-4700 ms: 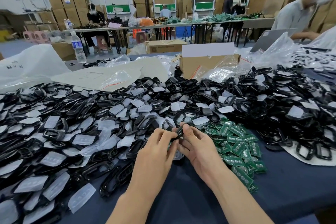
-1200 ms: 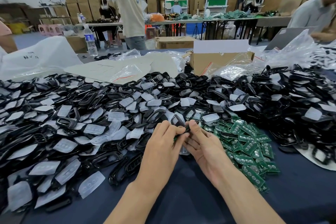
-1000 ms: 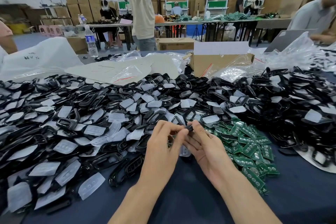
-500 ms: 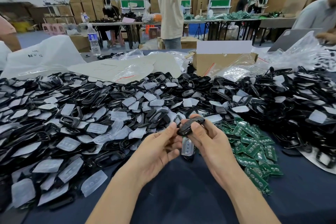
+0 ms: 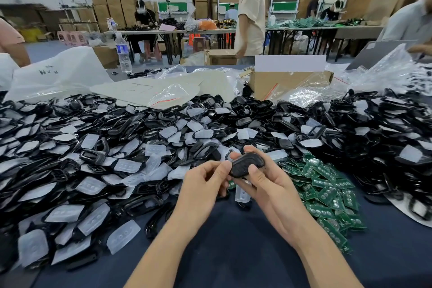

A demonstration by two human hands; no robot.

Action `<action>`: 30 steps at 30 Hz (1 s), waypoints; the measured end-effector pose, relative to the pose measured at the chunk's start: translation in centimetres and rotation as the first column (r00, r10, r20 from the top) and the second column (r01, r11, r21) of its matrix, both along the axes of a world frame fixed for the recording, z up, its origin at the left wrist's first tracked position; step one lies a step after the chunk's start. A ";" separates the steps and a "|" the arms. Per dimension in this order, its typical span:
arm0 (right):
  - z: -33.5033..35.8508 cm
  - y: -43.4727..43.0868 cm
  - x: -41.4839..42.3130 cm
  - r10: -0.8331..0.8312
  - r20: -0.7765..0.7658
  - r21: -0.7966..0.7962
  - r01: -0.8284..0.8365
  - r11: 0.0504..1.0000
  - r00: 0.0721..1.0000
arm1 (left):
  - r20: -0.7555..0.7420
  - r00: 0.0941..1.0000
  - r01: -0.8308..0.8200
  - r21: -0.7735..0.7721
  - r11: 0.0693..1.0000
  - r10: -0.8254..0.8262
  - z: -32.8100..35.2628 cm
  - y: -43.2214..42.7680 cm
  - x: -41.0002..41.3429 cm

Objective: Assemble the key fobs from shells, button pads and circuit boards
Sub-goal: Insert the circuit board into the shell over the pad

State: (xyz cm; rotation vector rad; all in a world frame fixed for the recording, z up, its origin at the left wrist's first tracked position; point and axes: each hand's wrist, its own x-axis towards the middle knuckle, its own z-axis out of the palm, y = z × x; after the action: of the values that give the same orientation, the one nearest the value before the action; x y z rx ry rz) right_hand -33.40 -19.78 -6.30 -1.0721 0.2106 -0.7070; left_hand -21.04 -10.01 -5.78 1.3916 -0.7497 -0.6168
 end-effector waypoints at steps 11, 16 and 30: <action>-0.2 0.5 0.1 -0.208 -0.110 -0.194 0.185 0.963 0.972 | 0.632 0.734 -0.183 -0.169 0.968 0.250 -0.8 0.2 -1.1; -0.2 0.5 0.1 -0.220 -0.098 -0.166 0.202 0.965 0.970 | 0.601 0.776 -0.143 -0.124 0.982 0.189 -0.7 0.3 -1.2; 0.0 0.7 0.0 -0.190 -0.061 -0.124 0.182 0.976 0.980 | 0.570 0.807 -0.124 -0.092 0.988 0.154 -0.9 0.2 -1.2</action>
State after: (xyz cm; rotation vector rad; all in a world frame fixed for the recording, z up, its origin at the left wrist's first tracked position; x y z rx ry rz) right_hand -33.37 -19.07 -6.30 -1.2022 0.3385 -0.8578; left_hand -22.19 -9.81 -6.73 1.5870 -1.1210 -0.0394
